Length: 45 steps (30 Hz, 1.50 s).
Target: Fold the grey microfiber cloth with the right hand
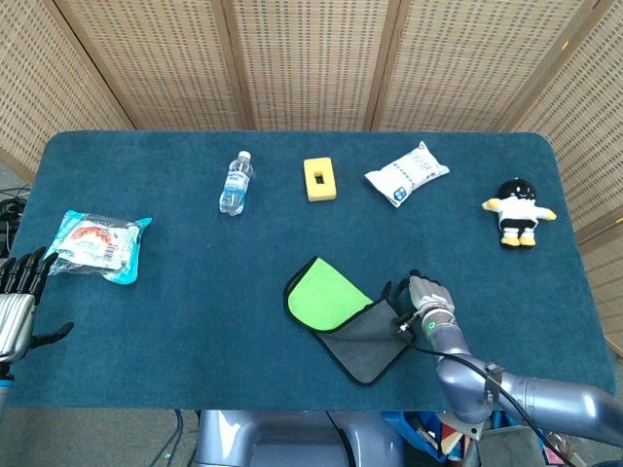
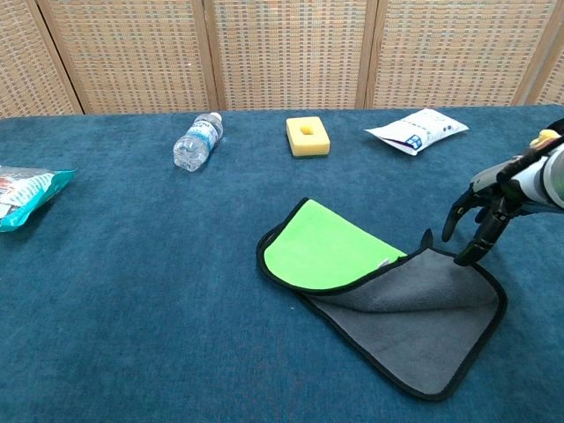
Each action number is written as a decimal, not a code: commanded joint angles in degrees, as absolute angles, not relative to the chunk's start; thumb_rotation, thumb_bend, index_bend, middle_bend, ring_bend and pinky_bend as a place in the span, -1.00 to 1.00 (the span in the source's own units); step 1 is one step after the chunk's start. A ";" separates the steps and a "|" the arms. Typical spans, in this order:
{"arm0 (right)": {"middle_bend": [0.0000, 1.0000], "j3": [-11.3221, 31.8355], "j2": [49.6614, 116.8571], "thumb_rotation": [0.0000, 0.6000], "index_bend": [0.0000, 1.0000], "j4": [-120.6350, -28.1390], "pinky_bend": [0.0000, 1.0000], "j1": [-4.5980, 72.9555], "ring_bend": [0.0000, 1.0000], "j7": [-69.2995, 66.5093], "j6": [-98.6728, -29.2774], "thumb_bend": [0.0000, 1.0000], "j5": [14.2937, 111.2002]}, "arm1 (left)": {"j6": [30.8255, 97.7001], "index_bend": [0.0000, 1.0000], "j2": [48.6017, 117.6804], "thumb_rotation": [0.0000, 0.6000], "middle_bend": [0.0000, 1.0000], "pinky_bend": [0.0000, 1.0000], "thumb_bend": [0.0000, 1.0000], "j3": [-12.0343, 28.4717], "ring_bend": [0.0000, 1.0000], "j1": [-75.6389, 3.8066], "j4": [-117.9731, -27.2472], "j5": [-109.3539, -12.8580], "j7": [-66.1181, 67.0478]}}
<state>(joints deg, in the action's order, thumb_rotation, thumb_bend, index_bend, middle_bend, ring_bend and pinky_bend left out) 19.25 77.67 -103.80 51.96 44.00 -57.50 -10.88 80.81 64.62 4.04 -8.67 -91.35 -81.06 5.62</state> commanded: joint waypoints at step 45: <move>-1.00 14.63 75.48 1.00 0.06 -100.27 -1.00 56.47 -1.00 36.91 -43.94 -0.56 -16.50 | 80.83 -1.00 64.51 1.00 -1.00 -1.00 -0.65 4.12 -1.00 -8.74 -91.32 -80.96 5.37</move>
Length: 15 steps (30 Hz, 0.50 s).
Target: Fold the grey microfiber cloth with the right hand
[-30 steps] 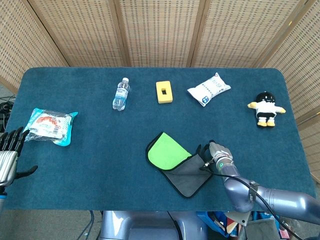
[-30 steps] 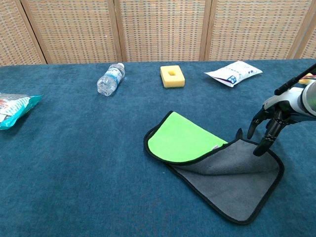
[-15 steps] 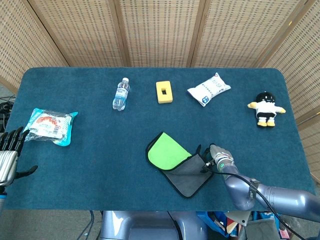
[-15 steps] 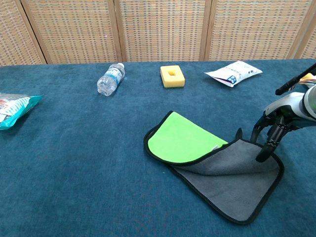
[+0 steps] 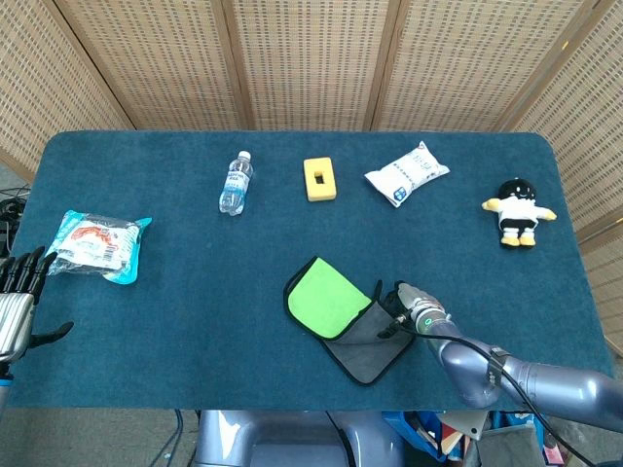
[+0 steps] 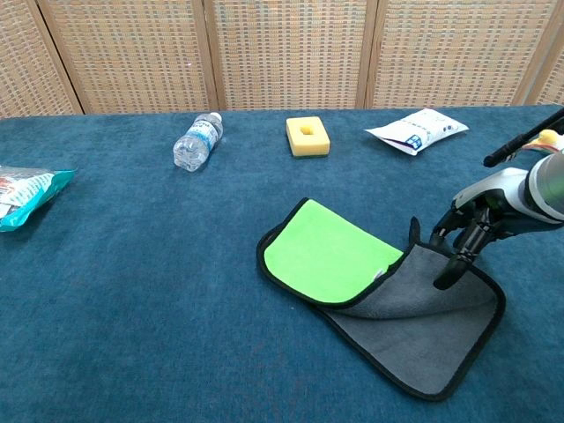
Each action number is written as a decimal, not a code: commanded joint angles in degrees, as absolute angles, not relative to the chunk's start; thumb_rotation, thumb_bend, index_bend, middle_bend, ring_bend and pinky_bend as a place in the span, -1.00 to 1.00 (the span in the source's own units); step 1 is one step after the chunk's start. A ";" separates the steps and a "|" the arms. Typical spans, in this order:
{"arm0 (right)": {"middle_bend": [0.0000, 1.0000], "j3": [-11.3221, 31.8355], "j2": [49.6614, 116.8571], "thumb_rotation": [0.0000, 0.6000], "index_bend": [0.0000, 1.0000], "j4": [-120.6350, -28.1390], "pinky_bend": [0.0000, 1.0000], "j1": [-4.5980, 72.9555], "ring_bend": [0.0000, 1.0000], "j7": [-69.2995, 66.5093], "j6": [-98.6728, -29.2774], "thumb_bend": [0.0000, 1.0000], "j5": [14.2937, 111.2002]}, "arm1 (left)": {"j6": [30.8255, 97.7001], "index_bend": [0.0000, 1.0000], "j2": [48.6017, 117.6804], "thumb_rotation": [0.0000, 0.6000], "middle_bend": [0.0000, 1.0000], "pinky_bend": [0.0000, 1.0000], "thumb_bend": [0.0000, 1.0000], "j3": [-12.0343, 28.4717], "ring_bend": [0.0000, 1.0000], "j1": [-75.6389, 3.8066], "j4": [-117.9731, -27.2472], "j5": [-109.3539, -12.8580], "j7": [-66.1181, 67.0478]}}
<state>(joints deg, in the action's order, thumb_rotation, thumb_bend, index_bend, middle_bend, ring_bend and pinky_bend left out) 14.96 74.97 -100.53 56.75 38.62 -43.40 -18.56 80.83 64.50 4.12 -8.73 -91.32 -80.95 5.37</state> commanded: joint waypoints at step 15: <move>-1.00 11.30 76.19 1.00 0.31 -102.53 -1.00 54.92 -1.00 31.04 -46.53 -0.06 -5.56 | 80.91 -1.00 64.51 1.00 -1.00 -1.00 -0.65 4.06 -1.00 -8.70 -91.42 -81.06 5.40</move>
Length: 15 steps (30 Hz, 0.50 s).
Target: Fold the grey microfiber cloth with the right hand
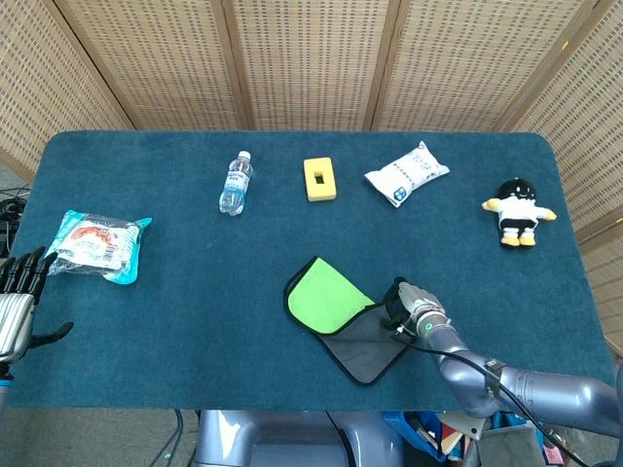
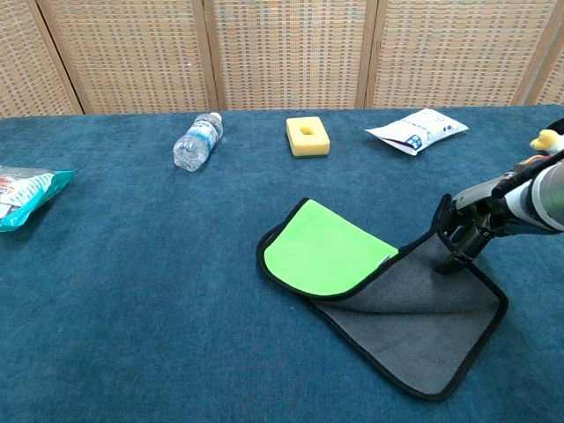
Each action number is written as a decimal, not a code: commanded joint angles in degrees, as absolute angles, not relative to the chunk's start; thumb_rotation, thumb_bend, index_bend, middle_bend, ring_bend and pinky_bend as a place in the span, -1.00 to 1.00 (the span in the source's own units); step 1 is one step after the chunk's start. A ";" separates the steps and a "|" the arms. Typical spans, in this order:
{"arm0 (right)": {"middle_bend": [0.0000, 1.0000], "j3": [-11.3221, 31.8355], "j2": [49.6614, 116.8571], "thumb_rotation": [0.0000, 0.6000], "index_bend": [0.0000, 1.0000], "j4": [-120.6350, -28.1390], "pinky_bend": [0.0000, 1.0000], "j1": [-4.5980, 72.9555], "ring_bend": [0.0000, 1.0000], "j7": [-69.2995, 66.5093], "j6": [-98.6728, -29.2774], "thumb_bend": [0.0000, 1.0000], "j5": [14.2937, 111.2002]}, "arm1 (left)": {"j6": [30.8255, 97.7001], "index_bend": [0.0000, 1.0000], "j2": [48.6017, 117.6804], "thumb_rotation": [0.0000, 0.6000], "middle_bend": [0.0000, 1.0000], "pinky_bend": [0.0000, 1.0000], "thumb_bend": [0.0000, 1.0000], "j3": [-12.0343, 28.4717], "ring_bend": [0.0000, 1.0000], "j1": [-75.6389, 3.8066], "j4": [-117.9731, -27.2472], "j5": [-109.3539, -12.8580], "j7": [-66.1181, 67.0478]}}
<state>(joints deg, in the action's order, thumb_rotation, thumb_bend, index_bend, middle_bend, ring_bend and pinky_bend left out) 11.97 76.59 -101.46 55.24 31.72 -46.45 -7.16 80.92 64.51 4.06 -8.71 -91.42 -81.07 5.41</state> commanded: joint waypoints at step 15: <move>-1.00 5.54 72.07 1.00 0.31 -112.78 -1.00 49.80 -1.00 27.38 -45.63 -0.06 14.26 | 81.08 -1.00 64.44 1.00 -1.00 -1.00 -0.65 3.88 -1.00 -8.64 -91.68 -81.42 5.48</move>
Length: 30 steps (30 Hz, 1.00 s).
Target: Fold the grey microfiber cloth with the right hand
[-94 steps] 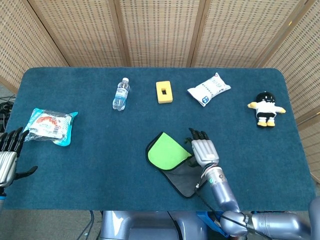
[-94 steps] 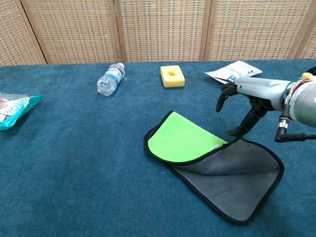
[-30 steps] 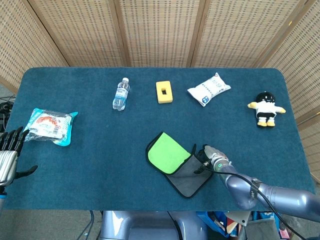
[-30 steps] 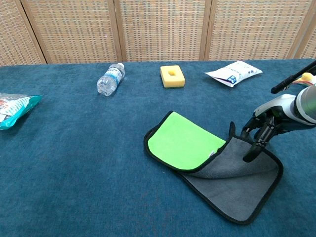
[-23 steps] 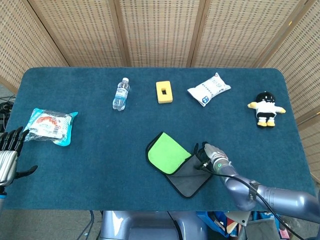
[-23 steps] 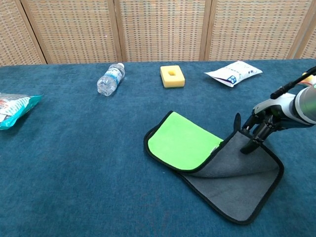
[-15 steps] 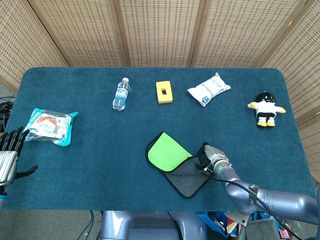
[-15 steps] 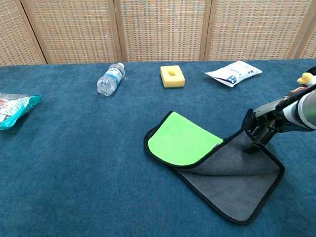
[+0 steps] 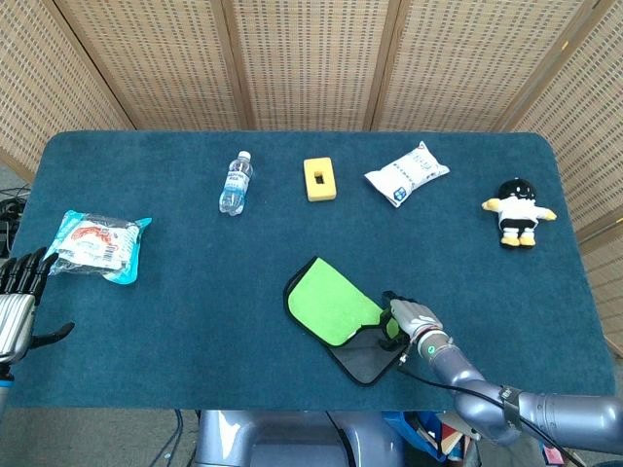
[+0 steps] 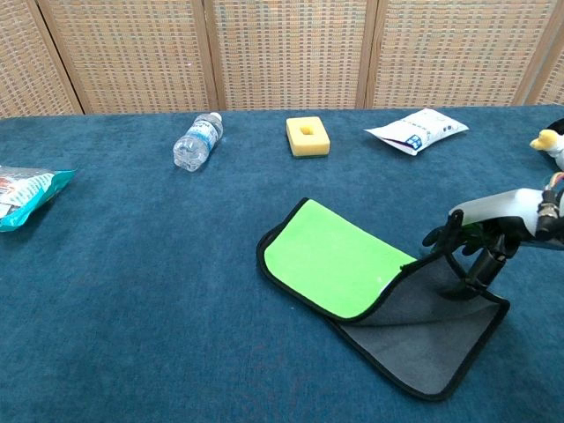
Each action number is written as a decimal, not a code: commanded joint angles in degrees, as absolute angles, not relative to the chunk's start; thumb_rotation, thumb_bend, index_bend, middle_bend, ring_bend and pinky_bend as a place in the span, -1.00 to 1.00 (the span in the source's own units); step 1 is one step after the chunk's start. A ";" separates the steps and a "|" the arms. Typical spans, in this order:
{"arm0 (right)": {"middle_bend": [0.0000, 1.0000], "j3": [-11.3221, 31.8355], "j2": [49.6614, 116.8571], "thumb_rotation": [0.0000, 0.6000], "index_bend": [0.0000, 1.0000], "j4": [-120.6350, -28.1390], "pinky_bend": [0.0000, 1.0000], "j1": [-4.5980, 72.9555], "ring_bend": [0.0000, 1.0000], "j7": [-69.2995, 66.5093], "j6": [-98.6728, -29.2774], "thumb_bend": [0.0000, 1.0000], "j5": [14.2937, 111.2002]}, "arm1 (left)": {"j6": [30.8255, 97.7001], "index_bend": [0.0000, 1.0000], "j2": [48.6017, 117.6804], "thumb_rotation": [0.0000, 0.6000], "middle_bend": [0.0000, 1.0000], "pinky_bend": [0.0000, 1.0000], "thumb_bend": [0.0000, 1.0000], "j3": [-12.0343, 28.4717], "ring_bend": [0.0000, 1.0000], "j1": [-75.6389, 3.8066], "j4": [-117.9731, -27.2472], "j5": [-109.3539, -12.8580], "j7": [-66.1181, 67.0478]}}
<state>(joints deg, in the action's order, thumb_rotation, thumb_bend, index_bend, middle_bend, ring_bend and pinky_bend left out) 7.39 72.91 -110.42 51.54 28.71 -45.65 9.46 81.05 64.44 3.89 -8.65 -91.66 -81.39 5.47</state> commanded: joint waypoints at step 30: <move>-1.00 -4.81 70.82 1.00 -1.00 -119.87 -1.00 44.16 -1.00 25.84 -52.00 -1.00 42.39 | 81.50 -1.00 64.42 1.00 -1.00 -1.00 -0.65 3.82 -1.00 -8.45 -91.79 -81.68 5.56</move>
